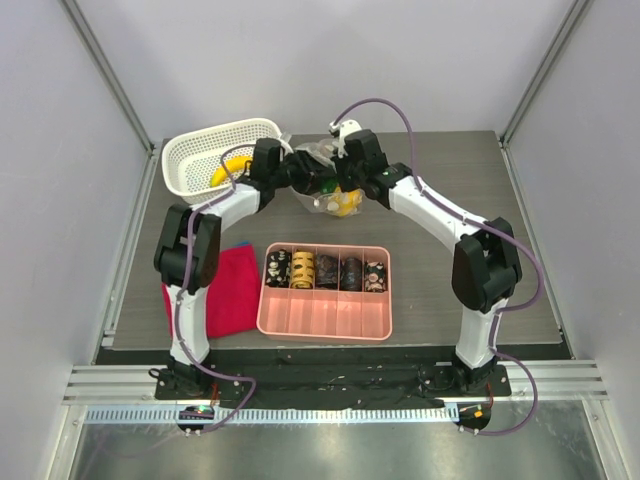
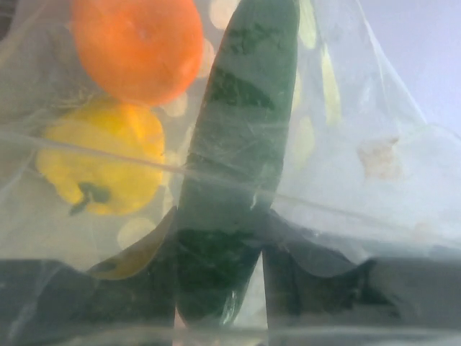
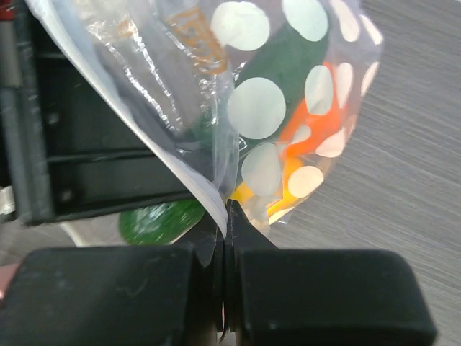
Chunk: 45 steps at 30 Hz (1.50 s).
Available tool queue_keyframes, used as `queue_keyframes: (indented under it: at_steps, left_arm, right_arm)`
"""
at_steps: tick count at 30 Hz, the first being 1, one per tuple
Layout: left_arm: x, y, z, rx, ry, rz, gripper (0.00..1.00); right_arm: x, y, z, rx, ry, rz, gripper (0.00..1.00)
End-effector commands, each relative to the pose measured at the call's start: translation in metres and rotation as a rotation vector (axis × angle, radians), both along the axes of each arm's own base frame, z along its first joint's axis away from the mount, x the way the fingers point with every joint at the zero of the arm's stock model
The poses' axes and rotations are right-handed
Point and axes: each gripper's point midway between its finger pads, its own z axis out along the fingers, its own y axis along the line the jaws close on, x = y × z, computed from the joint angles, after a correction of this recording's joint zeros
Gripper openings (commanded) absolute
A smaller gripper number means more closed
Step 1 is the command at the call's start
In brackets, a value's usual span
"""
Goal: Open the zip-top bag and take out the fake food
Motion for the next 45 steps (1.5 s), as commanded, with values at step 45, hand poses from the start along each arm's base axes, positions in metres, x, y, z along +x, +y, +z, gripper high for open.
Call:
queue_keyframes:
  at_steps: [45]
  left_arm:
    - [-0.122, -0.019, 0.104, -0.215, -0.214, -0.202, 0.0]
  right_arm:
    - [0.065, -0.098, 0.07, -0.054, -0.199, -0.432, 0.01]
